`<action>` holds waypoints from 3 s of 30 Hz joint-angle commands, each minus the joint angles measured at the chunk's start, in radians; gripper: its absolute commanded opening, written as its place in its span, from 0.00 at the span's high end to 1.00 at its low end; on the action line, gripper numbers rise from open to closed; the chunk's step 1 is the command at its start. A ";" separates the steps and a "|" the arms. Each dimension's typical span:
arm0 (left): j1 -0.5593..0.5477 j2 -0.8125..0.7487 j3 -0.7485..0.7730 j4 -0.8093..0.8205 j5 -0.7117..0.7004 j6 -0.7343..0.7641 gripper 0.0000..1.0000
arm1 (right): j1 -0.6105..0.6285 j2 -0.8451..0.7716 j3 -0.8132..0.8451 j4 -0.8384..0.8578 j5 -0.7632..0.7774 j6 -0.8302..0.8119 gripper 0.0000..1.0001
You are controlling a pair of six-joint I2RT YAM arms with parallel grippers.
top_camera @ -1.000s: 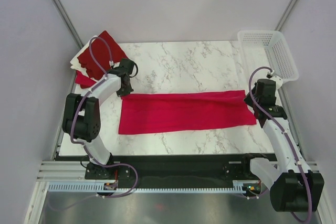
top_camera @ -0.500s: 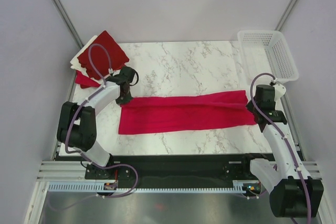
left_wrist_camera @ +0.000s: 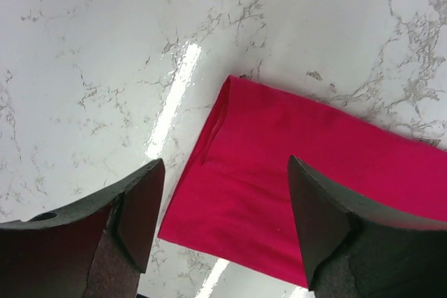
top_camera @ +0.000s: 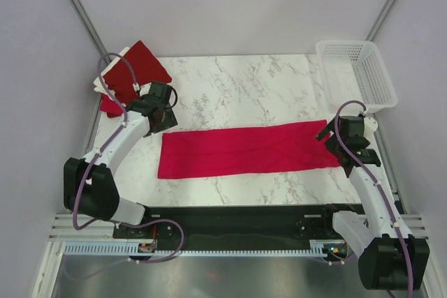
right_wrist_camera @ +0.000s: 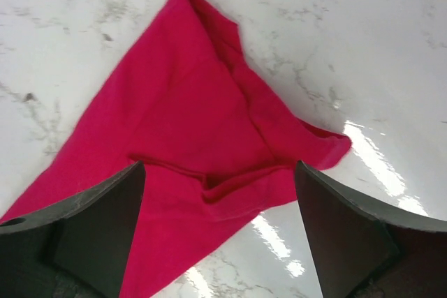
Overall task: Fold and stack the t-shirts
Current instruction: Fold the tshirt
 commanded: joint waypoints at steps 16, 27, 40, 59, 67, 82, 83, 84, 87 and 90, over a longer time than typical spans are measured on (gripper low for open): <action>-0.121 0.322 -0.006 0.096 0.105 -0.061 0.33 | 0.102 0.491 0.033 0.342 -0.168 0.062 0.11; -0.287 0.141 -0.303 0.119 0.298 -0.154 0.34 | 0.183 1.181 0.852 0.217 -0.099 0.008 0.08; -0.735 -0.032 -0.106 0.107 0.616 -0.444 0.28 | 0.261 1.860 1.802 0.448 -0.691 -0.042 0.02; -0.692 -0.260 -0.218 0.021 0.257 -0.295 0.35 | 0.269 0.604 0.559 0.401 -0.366 -0.133 0.02; -0.669 -0.215 -0.377 0.212 0.260 -0.271 0.33 | 0.356 -0.083 -0.029 0.197 -0.469 0.045 0.02; -0.677 -0.152 -0.595 0.504 0.407 -0.363 0.45 | 0.436 -0.247 -0.289 -0.009 -0.503 0.105 0.04; -0.684 -0.152 -0.603 0.509 0.436 -0.381 0.48 | 0.454 -0.238 -0.300 -0.012 -0.491 0.106 0.05; -0.689 -0.158 -0.613 0.518 0.436 -0.390 0.56 | 0.473 -0.229 -0.306 -0.012 -0.486 0.120 0.07; -0.712 -0.174 -0.646 0.519 0.444 -0.424 0.68 | 0.574 -0.227 -0.338 0.008 -0.452 0.198 0.10; -0.729 -0.194 -0.660 0.523 0.452 -0.443 0.78 | 0.719 -0.239 -0.361 0.048 -0.397 0.287 0.13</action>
